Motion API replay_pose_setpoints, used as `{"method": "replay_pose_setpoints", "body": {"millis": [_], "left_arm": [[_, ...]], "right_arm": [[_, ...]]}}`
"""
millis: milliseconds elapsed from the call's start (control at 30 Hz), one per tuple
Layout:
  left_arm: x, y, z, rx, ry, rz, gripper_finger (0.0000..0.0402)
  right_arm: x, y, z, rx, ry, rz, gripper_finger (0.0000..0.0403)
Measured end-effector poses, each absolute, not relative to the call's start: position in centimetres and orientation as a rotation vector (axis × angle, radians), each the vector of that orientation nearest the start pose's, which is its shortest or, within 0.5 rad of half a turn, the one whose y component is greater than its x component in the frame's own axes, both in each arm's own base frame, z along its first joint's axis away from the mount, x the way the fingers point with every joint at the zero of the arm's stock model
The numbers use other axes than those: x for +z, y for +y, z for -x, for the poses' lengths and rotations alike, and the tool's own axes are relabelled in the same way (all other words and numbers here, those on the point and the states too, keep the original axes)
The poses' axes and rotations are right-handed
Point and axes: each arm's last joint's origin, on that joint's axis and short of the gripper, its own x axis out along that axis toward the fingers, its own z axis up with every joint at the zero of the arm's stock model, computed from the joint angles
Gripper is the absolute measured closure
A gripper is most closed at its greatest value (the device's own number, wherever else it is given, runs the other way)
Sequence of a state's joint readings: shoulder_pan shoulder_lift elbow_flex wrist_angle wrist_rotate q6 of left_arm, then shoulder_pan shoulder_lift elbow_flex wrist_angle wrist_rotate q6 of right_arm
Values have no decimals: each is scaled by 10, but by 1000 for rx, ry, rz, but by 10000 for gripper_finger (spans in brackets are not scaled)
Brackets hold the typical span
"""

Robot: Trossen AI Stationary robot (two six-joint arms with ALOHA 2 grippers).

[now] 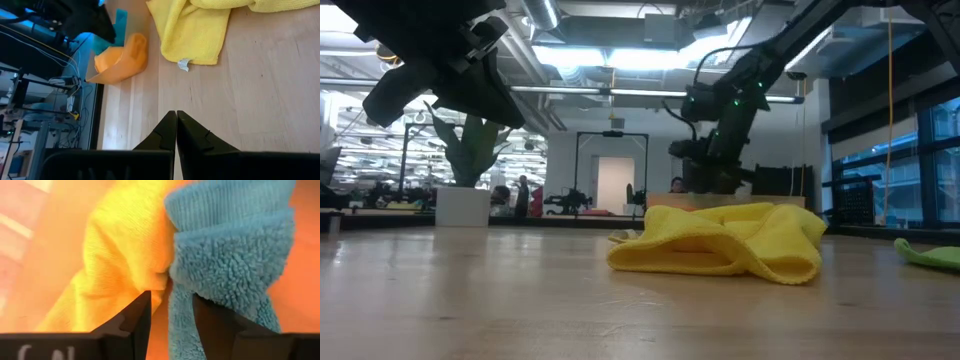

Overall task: Roll microfiber towels into tight, uniform cylinder then place into a basket
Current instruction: Put the blue microfiber towel into the bin, then roll the yellow microfiber towel

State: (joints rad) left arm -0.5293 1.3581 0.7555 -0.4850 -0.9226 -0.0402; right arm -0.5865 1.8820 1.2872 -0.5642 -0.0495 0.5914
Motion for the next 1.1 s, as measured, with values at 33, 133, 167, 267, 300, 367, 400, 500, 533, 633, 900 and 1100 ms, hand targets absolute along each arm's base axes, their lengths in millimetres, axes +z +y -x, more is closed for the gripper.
{"method": "replay_pose_setpoints", "body": {"millis": [33,133,167,267,300,367,400,500,533,633,900,1100], "left_arm": [[197,-101,-219,369,809,-689,398],[197,-101,-219,369,809,-689,398],[197,-101,-219,371,810,-688,398],[197,-95,-221,393,819,-677,398],[197,-92,-222,405,824,-672,398],[196,-86,-225,413,842,-648,398],[196,-82,-227,403,856,-625,398],[195,-72,-233,375,890,-552,398],[194,-69,-234,374,897,-538,398],[195,-63,-236,388,899,-526,398],[196,-65,-237,374,884,-537,398],[196,-67,-237,365,881,-545,398]], "right_arm": [[183,-208,-315,-802,959,-878,258],[196,-207,-319,-787,982,-854,257],[200,-207,-320,-781,988,-835,257],[212,-206,-322,-841,1029,-747,257],[217,-205,-321,-882,1051,-716,257],[226,-204,-319,-972,1096,-648,257],[229,-203,-317,-1020,1122,-607,257],[234,-203,-309,-1138,1181,-511,257],[233,-203,-308,-1152,1192,-499,257],[223,-205,-301,-1155,1232,-515,257],[190,-209,-284,-1201,1273,-557,257],[171,-207,-285,-1131,1241,-596,257]]}}
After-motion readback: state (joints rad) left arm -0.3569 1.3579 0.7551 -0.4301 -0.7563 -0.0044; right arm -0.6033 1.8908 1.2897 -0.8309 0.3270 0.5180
